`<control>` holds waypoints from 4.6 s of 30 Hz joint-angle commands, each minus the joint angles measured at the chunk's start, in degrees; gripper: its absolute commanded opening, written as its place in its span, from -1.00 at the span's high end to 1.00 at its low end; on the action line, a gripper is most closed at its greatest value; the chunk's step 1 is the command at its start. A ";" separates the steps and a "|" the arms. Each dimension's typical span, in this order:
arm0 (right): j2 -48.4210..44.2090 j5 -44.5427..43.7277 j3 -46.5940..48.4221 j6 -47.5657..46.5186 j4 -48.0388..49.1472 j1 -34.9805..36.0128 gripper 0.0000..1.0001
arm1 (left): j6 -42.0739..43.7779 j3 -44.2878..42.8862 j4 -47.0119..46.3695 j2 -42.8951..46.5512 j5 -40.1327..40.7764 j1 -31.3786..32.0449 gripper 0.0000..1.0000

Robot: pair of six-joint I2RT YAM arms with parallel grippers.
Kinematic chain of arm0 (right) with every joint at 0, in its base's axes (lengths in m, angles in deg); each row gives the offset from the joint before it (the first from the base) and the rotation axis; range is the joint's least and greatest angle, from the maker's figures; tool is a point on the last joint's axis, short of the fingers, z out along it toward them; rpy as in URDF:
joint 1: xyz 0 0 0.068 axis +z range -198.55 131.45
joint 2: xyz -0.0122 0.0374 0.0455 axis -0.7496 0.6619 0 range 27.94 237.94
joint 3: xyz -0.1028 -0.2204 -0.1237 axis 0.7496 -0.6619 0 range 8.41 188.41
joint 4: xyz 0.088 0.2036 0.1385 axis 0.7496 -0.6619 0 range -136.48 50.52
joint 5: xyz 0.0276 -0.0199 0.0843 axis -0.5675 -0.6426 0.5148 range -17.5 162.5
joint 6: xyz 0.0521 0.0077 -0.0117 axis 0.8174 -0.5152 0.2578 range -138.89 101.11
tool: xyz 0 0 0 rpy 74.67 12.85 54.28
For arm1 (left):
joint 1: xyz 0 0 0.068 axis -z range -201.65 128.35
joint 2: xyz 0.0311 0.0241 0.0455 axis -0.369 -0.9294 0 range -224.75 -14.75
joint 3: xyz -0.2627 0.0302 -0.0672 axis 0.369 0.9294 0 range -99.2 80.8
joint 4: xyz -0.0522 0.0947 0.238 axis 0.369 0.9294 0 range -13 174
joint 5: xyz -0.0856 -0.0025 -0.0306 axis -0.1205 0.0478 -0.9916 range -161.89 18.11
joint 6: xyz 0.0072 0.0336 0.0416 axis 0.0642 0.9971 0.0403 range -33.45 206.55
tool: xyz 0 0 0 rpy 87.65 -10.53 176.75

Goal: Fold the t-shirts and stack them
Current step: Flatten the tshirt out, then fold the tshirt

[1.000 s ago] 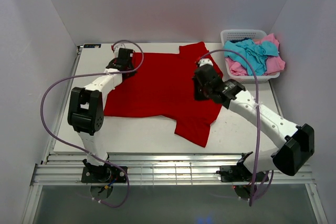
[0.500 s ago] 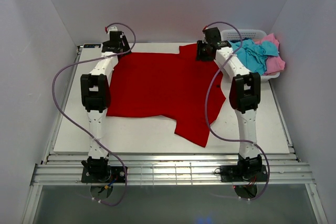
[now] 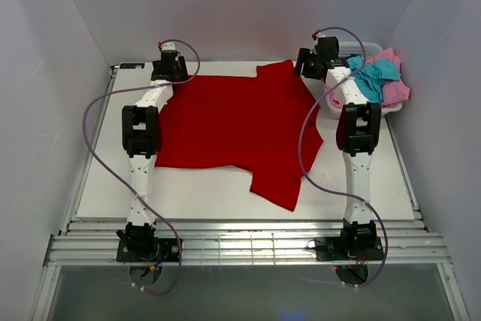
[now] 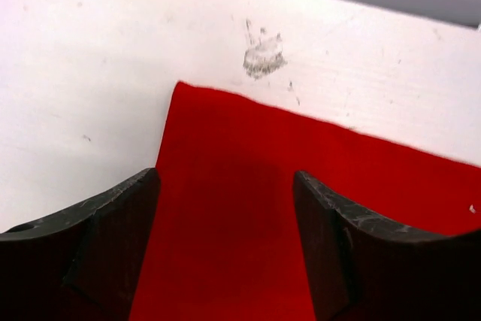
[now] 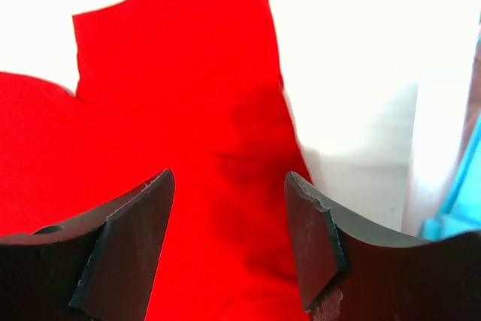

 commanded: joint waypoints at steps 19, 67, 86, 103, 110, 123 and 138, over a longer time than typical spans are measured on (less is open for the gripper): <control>6.56 -6.14 4.74 -6.31 3.78 2.88 -0.44 | 4.51 -4.48 -8.69 -3.98 1.15 -0.84 -0.62; 11.75 -13.28 6.49 -8.25 8.97 2.88 -0.43 | 1.88 -7.91 -10.10 -9.87 -1.40 -2.69 0.70; 7.45 -6.41 -0.18 -8.78 10.37 2.97 0.45 | 0.03 -3.25 -9.92 -6.01 -2.28 -2.69 0.93; -8.10 -7.29 -14.15 -11.68 15.03 3.67 0.49 | -1.90 7.72 -19.58 6.20 -3.86 -3.48 1.00; -10.05 -7.29 -17.41 -12.12 15.55 4.38 0.53 | -2.78 10.99 -21.61 10.25 -6.14 -3.57 1.00; 5.06 -12.82 1.22 -9.39 15.99 4.73 -0.63 | -3.31 12.74 -20.55 10.07 -7.72 -3.57 1.00; 11.83 -13.62 6.50 -9.22 21.79 4.29 -0.54 | -2.69 16.35 -20.91 11.66 -7.55 -3.65 1.00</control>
